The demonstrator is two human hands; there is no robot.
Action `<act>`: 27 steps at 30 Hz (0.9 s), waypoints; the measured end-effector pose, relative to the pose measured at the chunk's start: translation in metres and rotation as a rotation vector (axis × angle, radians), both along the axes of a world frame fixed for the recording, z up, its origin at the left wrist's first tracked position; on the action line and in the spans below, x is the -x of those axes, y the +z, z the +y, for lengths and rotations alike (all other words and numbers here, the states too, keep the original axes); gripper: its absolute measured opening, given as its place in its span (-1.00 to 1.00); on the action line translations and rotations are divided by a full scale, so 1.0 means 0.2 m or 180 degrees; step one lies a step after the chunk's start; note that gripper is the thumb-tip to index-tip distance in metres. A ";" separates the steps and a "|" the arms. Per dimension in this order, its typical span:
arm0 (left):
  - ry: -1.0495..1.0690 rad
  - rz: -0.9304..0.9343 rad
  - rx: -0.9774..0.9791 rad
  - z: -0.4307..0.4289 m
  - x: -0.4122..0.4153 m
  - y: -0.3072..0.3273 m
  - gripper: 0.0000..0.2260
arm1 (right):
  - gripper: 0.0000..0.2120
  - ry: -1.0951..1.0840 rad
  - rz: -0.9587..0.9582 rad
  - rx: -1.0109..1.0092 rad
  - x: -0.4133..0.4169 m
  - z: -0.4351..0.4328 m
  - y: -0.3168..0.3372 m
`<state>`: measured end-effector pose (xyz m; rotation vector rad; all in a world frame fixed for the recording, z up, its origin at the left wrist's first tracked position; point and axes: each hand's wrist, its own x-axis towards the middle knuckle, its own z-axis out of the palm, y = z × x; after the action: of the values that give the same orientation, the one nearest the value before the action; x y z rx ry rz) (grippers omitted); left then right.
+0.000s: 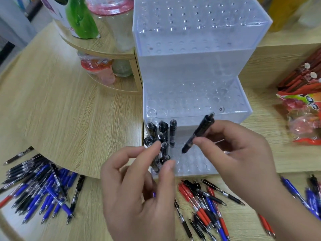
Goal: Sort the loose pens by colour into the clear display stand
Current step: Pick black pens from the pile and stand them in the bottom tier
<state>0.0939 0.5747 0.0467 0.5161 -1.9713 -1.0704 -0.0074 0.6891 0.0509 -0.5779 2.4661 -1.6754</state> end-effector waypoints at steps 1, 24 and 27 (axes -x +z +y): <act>0.0040 0.0009 -0.0072 0.00 0.01 -0.01 -0.77 | -0.93 0.0002 -0.0056 0.0039 0.01 -0.02 -0.01; -0.0251 -0.0168 -0.0326 -0.07 -0.02 -0.05 -0.82 | -0.84 0.0557 0.0849 -0.1095 0.03 -0.09 -0.12; -0.0264 -0.0148 -0.0300 -0.07 -0.02 -0.05 -0.82 | -0.81 0.0715 0.1257 -0.1469 0.03 -0.10 -0.14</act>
<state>0.0985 0.5615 0.0357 0.5177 -2.0051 -1.2175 -0.0130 0.6692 0.0235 -1.1485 2.7807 -0.9315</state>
